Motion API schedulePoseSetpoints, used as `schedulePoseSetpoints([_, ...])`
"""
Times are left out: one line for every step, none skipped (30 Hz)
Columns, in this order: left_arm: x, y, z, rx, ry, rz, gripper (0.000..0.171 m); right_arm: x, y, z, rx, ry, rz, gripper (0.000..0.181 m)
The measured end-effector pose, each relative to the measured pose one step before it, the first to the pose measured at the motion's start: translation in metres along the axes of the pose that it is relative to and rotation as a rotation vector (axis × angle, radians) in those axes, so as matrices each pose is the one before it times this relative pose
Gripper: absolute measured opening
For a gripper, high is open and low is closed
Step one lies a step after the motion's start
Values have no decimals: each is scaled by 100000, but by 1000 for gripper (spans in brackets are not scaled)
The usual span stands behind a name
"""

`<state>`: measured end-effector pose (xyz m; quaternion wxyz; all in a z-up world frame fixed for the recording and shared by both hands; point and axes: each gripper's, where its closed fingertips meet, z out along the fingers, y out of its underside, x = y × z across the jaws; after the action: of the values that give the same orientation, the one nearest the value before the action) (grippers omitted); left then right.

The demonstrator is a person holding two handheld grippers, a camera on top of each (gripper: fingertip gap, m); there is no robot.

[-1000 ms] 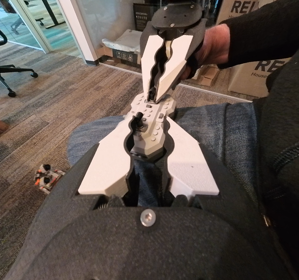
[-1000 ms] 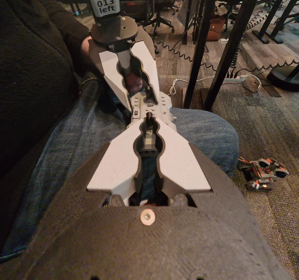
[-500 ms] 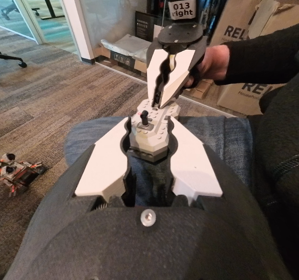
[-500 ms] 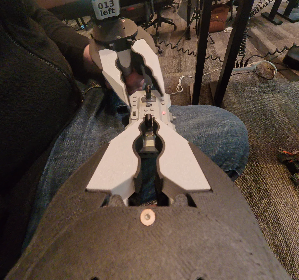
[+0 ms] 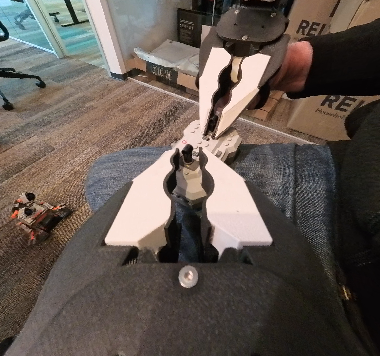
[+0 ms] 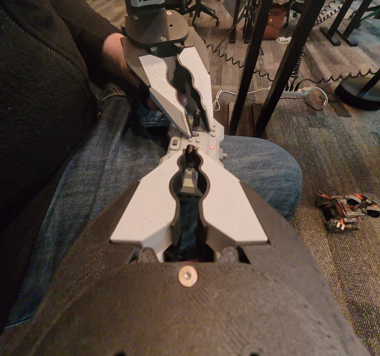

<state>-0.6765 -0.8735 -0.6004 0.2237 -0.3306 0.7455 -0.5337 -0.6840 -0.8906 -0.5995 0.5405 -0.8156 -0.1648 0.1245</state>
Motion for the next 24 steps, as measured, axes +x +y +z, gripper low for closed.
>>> schedulePoseSetpoints([-148, 16, -49, -91, -506, 477, 20, -25, -6, -3, -21, 107, -193, 5])
schedulePoseSetpoints([-347, 22, -66, -474, -1244, 152, 25, 5, 31, -15, -315, 205, -368, 5])
schedulePoseSetpoints([-5, -54, -34, -116, 1306, -1351, 25, -5, -36, -21, -171, 179, -427, 5])
schedulePoseSetpoints([106, -62, 14, 46, 1417, -1776, 23, 10, -17, -5, -27, 61, 160, 5])
schedulePoseSetpoints([46, -137, -43, 665, 386, -277, 18, 24, 21, 0, 94, -3, 626, 5])
schedulePoseSetpoints([145, -91, -101, 389, 1090, 1031, 9, -16, 14, -10, 113, 48, 164, 5])
schedulePoseSetpoints([118, 84, -3, -835, 1281, 180, 8, -46, 8, -3, -222, 482, -1218, 5])
schedulePoseSetpoints([5, 9, 56, -443, 714, -1445, 8, -58, -18, 24, -414, 478, -1160, 5])
schedulePoseSetpoints([31, -42, 54, 66, 764, -1736, 7, -39, -13, 3, -397, 287, -700, 5])
schedulePoseSetpoints([-21, 2, 55, 11, 572, -1521, 7, -23, 26, -30, -335, 273, -973, 5])
schedulePoseSetpoints([-35, -14, 69, 171, 380, -1716, 7, -19, 11, -20, -143, 232, -857, 5])
schedulePoseSetpoints([-62, 22, 79, 145, 177, -2010, 7, 6, 30, -13, -334, 217, -177, 5])
schedulePoseSetpoints([11, 7, 60, 137, 1051, -2727, 7, -4, 30, -5, -625, 536, -1133, 5])
schedulePoseSetpoints([34, -24, 58, 30, 1376, -3263, 7, -5, 8, -24, -572, 577, -1254, 5])
schedulePoseSetpoints([-84, -23, 59, -12, -164, -1474, 7, -20, -30, -10, -105, 118, 31, 5])
schedulePoseSetpoints([-17, 4, 64, -178, -27, -741, 7, -10, 48, -9, -3, 67, 69, 5])
schedulePoseSetpoints([45, 0, 40, 64, 890, -1405, 7, -5, 36, -38, 34, -2, 26, 5])
schedulePoseSetpoints([18, -41, 15, 288, 933, -2034, 7, 4, -20, -16, 12, 307, -254, 5])
schedulePoseSetpoints([-1, -10, -5, 288, 285, -1066, 8, 8, -28, 6, 10, 332, 38, 5])
schedulePoseSetpoints([-1, -6, -7, 143, -73, -270, 8, 34, -18, -15, 56, -340, 2192, 5])
schedulePoseSetpoints([4, -3, -2, -132, -190, 270, 8, 9, 7, -6, -95, -201, 1193, 5])
schedulePoseSetpoints([5, -15, 9, -324, -161, -95, 8, 26, -7, -19, -79, 404, -513, 5])
schedulePoseSetpoints([7, -95, -15, 227, -330, 457, 7, 44, -90, -46, 664, -69, 1069, 5])
schedulePoseSetpoints([55, -41, -26, 166, -22, 947, 8, 25, -19, -33, 956, -818, 2434, 5])
